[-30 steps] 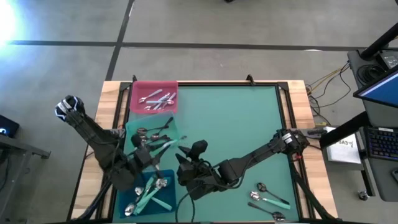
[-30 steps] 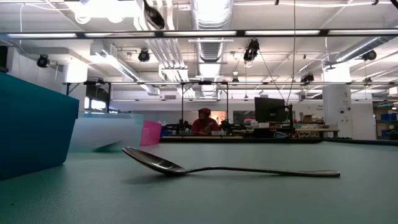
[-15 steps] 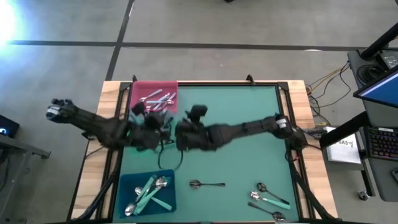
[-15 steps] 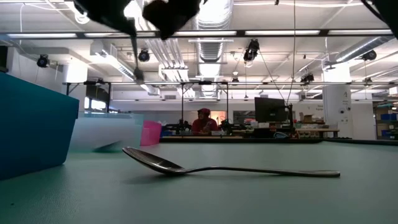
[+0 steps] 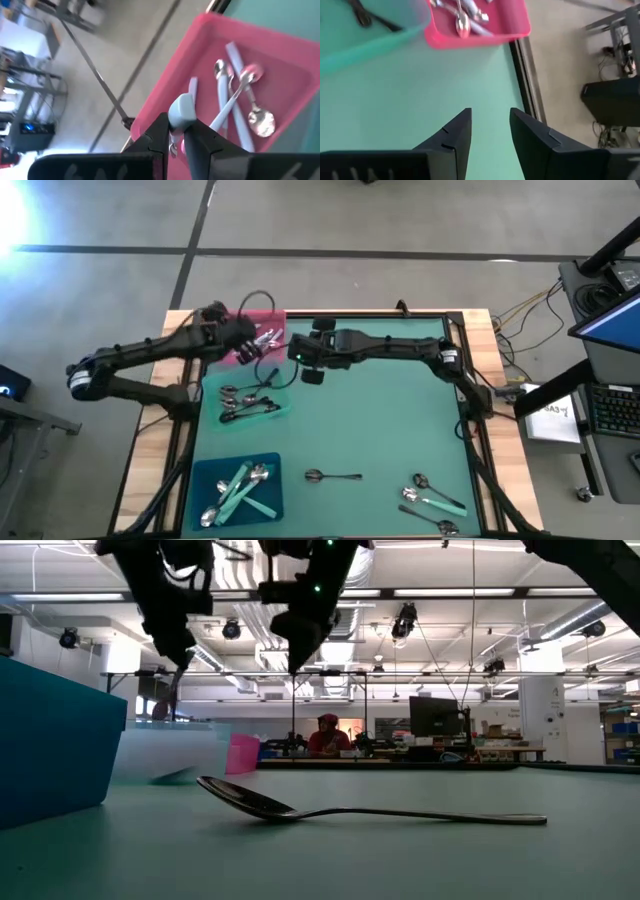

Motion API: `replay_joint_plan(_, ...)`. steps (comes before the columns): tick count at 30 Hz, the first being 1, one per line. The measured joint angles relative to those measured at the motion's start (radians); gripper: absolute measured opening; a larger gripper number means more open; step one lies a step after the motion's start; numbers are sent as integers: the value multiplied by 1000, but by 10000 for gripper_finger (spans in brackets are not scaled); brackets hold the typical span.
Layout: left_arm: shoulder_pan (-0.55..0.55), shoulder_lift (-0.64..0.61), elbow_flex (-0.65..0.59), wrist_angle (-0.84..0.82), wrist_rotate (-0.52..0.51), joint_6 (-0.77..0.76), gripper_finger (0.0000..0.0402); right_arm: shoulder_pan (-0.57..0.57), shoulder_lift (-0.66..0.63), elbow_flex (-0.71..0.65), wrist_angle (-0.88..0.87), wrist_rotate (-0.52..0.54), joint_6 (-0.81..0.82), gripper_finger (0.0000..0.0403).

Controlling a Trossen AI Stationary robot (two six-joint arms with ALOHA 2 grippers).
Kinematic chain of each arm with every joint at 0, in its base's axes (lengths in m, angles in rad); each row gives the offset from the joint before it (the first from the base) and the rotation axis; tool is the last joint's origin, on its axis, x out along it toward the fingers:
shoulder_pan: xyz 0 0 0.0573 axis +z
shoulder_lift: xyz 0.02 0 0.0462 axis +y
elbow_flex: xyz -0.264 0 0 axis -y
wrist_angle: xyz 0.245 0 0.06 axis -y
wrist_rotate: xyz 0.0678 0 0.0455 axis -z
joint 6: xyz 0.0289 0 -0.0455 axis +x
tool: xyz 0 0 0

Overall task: Sort silverware by color (type)
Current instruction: Put the blue spoon into the pink bin

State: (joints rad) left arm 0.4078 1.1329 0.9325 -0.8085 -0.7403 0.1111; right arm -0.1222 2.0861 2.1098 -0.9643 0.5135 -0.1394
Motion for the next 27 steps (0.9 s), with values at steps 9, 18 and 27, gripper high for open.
replay_joint_plan(9, 266, 87, 0, 85, 190, 116, 23, -41, 0, 0, -121, -45, -10, 114)
replay_joint_plan(18, 324, 227, 0, 102, 221, 117, 35, -40, -2, 0, -328, -53, -14, 106)
replay_joint_plan(27, 324, 220, 0, 190, 549, 150, 40, -44, -57, -16, -428, -256, 15, 102)
